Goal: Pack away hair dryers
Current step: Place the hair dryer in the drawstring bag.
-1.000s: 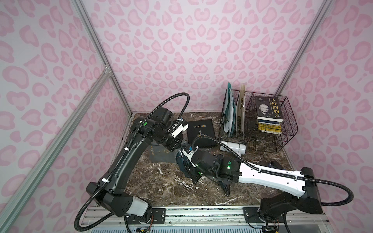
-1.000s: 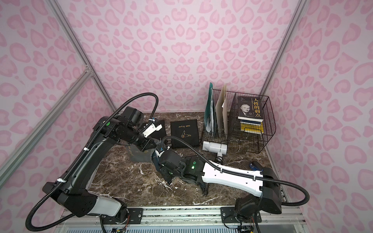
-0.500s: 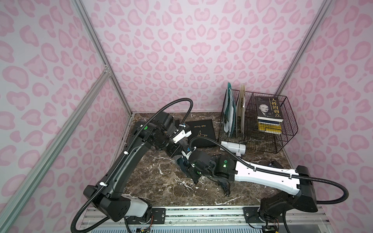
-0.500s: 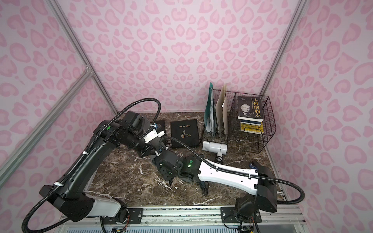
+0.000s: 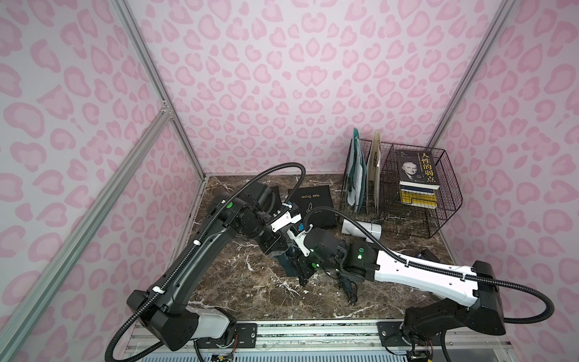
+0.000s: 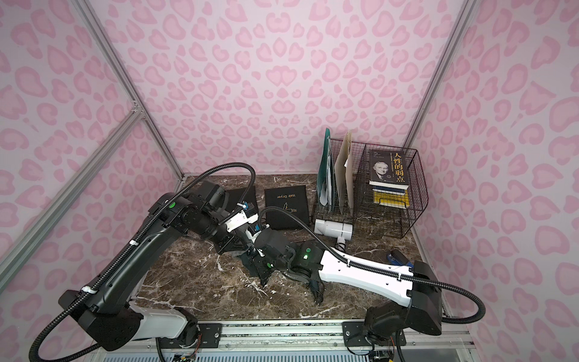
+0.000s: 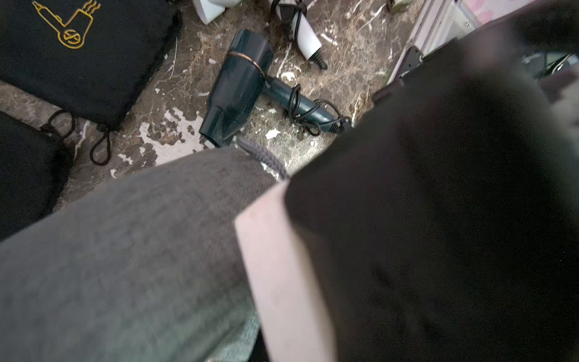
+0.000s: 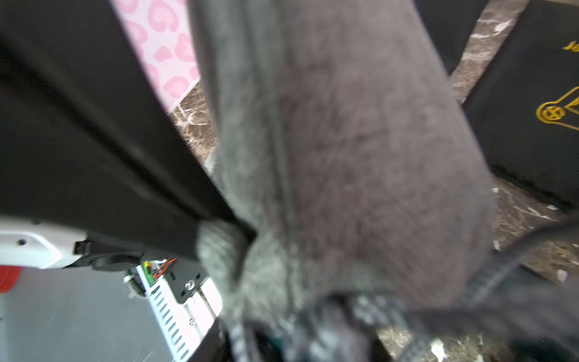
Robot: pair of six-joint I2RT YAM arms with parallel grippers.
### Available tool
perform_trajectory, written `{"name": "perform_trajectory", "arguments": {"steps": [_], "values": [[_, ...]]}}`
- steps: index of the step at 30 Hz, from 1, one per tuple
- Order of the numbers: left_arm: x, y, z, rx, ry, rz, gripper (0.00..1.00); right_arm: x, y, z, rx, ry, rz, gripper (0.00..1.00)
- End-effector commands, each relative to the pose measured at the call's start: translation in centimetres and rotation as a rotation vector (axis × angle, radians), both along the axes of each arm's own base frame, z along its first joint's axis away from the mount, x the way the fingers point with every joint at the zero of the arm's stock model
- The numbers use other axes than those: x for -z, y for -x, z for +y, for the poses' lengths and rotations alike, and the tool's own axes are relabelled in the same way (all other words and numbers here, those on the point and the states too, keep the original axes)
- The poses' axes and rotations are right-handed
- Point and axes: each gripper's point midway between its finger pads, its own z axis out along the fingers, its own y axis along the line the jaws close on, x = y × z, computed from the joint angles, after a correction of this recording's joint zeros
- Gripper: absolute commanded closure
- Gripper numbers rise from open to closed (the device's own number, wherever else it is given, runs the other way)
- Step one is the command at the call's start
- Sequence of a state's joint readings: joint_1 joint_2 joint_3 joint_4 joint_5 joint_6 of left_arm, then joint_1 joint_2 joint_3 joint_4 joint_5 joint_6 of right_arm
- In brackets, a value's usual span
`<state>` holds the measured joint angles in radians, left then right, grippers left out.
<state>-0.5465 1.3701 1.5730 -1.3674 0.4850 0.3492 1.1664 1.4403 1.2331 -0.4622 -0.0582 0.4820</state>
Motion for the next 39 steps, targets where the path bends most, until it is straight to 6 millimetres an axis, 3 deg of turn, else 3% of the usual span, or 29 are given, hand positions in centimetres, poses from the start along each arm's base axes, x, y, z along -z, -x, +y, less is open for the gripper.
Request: {"name": "perform_trajectory", "arguments": {"steps": [1,11,21,29,39], "values": [[0.2,0.6,0.2,0.019,-0.004,0.003,0.98,-1.9,0.0,1.4,-0.037,-0.107,-0.016,1.00],[-2.4,3.4,-0.7,0.127,0.100,0.073,0.98,-0.8,1.3,0.7,-0.093,-0.058,0.041,1.00],[-1.1,2.4,-1.5,0.218,0.039,0.131,0.98,-0.5,4.4,1.0,-0.185,-0.057,0.086,1.00],[-0.6,1.9,-2.1,0.229,0.045,0.149,0.99,0.2,4.0,-1.1,-0.077,-0.131,0.120,1.00],[-0.6,4.3,-3.2,0.285,0.079,0.193,0.98,-1.7,4.0,-1.8,-0.062,-0.328,0.116,1.00]]}}
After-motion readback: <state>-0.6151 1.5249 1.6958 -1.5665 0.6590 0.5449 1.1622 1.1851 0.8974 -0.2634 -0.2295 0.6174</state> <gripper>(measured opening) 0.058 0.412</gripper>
